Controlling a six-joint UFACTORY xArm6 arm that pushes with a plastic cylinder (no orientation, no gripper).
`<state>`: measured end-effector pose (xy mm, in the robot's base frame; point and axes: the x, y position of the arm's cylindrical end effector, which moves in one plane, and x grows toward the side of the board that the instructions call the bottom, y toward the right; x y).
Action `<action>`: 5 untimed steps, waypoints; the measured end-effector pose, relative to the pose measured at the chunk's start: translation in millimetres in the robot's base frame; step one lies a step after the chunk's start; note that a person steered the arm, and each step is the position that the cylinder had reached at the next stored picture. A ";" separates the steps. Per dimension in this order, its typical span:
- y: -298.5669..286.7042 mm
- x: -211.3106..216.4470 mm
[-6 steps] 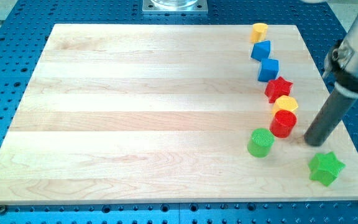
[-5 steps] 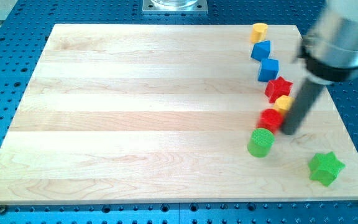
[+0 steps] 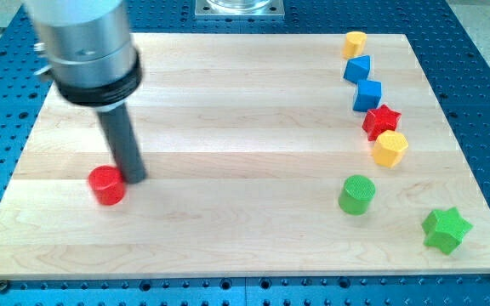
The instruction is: Move the red circle towards the bottom left corner of the board
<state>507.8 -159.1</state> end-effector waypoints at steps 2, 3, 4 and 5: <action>1.5 28.6; -0.1 3.2; -44.3 11.3; -77.3 15.2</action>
<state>523.1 -236.5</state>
